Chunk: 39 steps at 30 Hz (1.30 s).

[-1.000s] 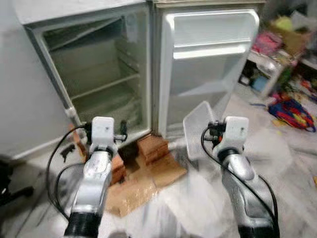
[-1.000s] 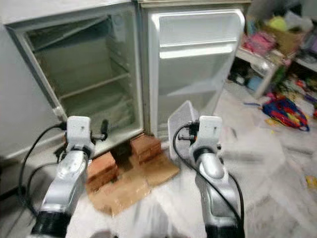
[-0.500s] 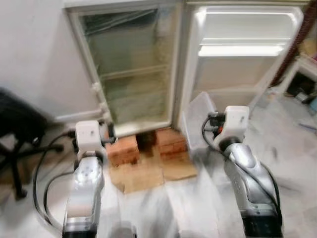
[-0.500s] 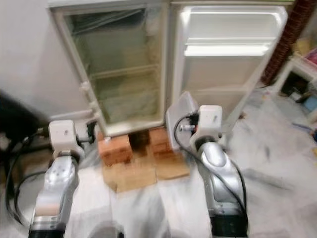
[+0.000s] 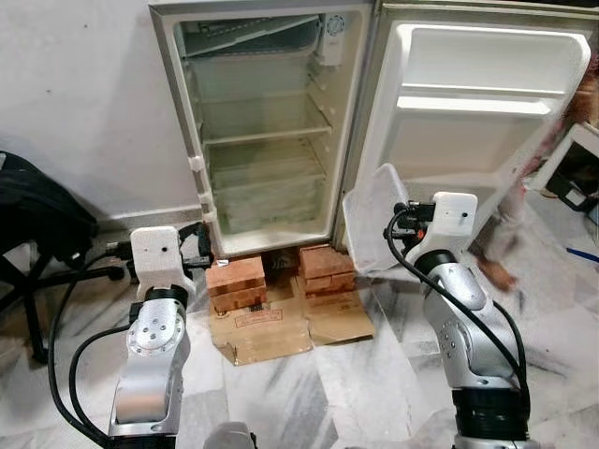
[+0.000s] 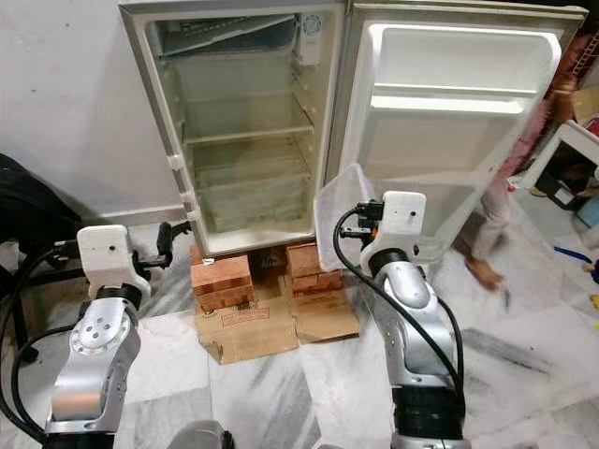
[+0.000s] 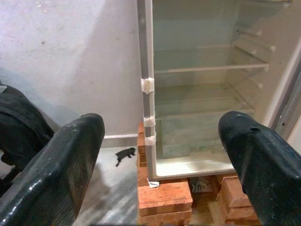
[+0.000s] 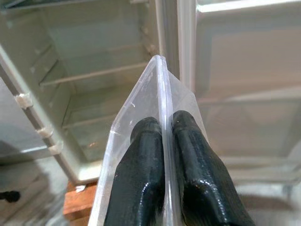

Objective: Restocking fridge

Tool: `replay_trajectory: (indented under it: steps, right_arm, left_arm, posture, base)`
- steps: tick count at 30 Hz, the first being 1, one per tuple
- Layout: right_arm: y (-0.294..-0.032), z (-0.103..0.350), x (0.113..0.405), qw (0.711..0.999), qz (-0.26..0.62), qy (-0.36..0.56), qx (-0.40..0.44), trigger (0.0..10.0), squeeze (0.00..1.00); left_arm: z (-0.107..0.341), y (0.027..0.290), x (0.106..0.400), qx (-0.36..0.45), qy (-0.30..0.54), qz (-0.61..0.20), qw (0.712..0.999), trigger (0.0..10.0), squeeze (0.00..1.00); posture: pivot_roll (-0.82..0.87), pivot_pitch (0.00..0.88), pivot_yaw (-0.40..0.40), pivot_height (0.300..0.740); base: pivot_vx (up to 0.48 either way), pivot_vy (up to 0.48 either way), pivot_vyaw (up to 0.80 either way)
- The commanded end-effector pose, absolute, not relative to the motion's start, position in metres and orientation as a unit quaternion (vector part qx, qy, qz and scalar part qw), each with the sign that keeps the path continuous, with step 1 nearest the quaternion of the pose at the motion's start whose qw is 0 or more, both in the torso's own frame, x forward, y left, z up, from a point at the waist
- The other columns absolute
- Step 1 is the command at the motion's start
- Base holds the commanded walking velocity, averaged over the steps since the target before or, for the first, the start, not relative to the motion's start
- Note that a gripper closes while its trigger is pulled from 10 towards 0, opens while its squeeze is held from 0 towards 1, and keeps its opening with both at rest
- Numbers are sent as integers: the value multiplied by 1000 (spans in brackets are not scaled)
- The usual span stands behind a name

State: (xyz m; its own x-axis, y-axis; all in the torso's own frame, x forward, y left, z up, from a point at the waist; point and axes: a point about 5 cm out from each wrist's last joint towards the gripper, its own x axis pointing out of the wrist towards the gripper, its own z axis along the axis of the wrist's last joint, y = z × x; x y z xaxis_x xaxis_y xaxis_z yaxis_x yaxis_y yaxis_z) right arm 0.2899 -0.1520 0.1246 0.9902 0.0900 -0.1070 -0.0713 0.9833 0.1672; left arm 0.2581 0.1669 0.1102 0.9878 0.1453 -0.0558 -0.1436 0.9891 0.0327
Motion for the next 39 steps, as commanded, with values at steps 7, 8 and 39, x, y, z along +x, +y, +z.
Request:
replay_trajectory:
  steps: [7, 8, 39]
  right_arm:
    - [-144, 136, 291, 992, 77, 24, 95, 10000, 0]
    - [-144, 137, 292, 992, 79, 24, 95, 10000, 0]
    - [-146, 139, 296, 994, 78, 20, 78, 10000, 0]
  left_arm:
    - [106, 166, 259, -14, 27, 55, 998, 10000, 0]
    - [107, 164, 260, -13, 24, 54, 998, 10000, 0]
    - [103, 161, 262, -32, 31, 53, 998, 10000, 0]
  posture:
    - [69, 0, -45, 740]
    - [70, 0, -47, 740]
    - [59, 0, -48, 740]
  base:
    - [79, 0, 227]
    - [307, 0, 794]
    - [459, 43, 114]
